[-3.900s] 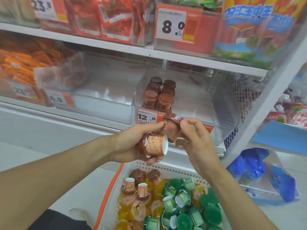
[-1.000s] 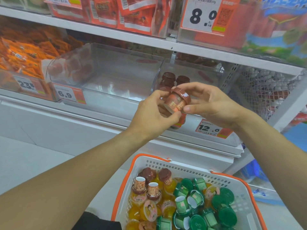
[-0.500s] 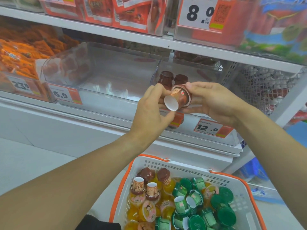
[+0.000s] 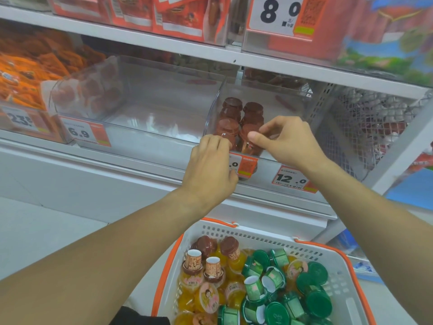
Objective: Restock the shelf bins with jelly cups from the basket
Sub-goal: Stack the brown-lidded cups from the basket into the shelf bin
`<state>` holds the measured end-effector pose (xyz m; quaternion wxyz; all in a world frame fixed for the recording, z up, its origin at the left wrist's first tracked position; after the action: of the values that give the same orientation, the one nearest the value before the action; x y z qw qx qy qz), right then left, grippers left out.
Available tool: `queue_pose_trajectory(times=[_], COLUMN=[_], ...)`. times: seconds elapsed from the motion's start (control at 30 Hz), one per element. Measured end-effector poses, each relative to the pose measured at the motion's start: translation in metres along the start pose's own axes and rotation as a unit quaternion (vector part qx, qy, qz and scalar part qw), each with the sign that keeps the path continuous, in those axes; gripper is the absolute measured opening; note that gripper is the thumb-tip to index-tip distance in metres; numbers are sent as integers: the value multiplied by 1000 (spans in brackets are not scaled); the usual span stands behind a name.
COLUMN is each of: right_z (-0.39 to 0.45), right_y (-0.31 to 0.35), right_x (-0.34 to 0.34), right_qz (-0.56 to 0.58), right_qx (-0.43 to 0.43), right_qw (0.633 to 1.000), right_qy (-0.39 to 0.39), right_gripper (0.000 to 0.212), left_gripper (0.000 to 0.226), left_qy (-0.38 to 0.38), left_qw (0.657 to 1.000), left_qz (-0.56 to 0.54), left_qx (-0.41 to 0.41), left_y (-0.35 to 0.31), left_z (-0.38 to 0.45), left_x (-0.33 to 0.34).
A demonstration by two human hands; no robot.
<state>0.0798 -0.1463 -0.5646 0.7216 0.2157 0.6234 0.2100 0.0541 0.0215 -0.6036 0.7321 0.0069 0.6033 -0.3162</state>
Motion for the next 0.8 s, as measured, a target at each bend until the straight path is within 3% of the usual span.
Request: queue_pose_trajectory(times=[0.2,0.33,0.43,0.8], right_z=[4,6,5,9], right_y=[-6,-13,-12,-14], right_x=[18,18,18,19], right_qz=[-18,19,17,16], right_qx=[33,63,58,67], right_qw=[999,996,997,997], right_qy=[28,62,46,23], right_gripper=[44,24,13,15], left_gripper=[46,47,47,47], left_qy=[15,19,18,17], left_qw=[1000,1000,1000,1000], left_qz=[-4,-2,-1,6], left_qx=[-12,-11,-10,-1], left_y=[4,4,3,2], left_z=[0,0,-1,-3], left_x=[3,5,6,7])
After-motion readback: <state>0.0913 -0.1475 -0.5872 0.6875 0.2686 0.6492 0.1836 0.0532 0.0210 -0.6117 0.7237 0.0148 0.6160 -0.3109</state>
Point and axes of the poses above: each hand's wrist, its own z-axis towards the middle knuckle, its own x-axis out of the palm, y = z × x, the point moved 10 cm from there along z, towards the middle knuckle, and after that the axes turned 11 degrees about y, right-handed, at the moved point
